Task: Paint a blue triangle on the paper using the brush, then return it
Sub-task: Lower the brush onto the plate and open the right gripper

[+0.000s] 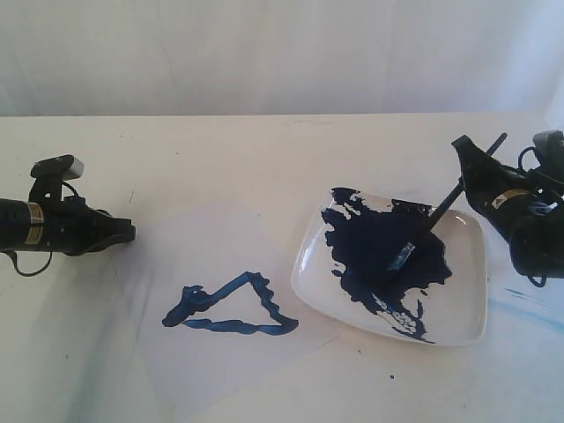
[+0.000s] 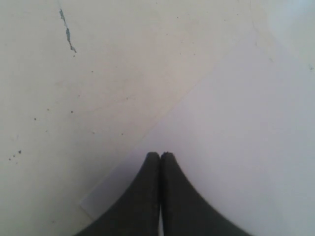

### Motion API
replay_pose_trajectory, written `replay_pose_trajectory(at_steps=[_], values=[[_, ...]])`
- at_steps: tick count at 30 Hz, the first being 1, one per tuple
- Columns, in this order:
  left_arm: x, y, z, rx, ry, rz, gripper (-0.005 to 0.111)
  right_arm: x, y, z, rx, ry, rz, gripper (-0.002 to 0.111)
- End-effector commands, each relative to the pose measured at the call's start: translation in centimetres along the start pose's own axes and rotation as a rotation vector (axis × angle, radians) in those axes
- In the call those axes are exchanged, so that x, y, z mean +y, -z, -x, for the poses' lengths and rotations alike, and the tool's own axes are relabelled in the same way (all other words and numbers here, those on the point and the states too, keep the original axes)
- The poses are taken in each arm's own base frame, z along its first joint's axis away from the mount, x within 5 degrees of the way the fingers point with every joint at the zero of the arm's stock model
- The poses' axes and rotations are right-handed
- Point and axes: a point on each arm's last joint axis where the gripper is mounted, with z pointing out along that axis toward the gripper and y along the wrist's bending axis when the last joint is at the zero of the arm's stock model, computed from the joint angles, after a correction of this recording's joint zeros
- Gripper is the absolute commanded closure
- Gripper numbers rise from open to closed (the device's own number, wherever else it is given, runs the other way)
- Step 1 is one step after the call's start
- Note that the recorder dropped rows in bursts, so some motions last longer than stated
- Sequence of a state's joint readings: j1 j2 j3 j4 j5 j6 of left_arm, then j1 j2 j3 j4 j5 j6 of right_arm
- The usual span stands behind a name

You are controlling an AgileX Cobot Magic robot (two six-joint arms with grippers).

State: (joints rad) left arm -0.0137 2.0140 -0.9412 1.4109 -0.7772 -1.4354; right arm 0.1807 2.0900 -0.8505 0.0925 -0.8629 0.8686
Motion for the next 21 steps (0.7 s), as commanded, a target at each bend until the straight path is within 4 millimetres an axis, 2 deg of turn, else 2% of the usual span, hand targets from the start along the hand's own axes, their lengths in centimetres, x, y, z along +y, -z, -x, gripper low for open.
replay_pose_trajectory(at_steps=[1, 3, 6, 8, 11, 14, 17, 21], values=[[1.3, -0.4, -1.8, 0.101, -0.036, 0.102, 0.107, 0.0, 0.0, 0.2, -0.006, 0.033, 0.006, 0.097], [1.3, -0.4, -1.8, 0.101, -0.036, 0.102, 0.107, 0.0, 0.0, 0.2, -0.006, 0.033, 0.006, 0.088], [1.3, -0.4, -1.8, 0.101, -0.036, 0.102, 0.107, -0.1, 0.0, 0.2, -0.007, 0.031, 0.005, 0.061], [1.3, -0.4, -1.8, 0.101, -0.036, 0.102, 0.107, -0.1, 0.0, 0.2, -0.007, 0.031, 0.005, 0.054], [1.3, -0.4, -1.8, 0.101, -0.036, 0.102, 0.107, 0.3, 0.2, 0.2, 0.004, 0.048, 0.021, 0.054], [1.3, -0.4, -1.8, 0.101, -0.036, 0.102, 0.107, 1.5, 1.5, 0.8, -0.007, 0.136, 0.075, 0.057], [1.3, -0.3, -1.8, 0.103, -0.036, 0.109, 0.107, 2.9, 4.4, 2.2, -0.058, 0.233, 0.122, 0.064], [1.0, -0.3, -1.7, 0.096, -0.072, 0.073, 0.107, 5.0, 8.9, 4.1, -0.134, 0.39, 0.181, 0.083]])
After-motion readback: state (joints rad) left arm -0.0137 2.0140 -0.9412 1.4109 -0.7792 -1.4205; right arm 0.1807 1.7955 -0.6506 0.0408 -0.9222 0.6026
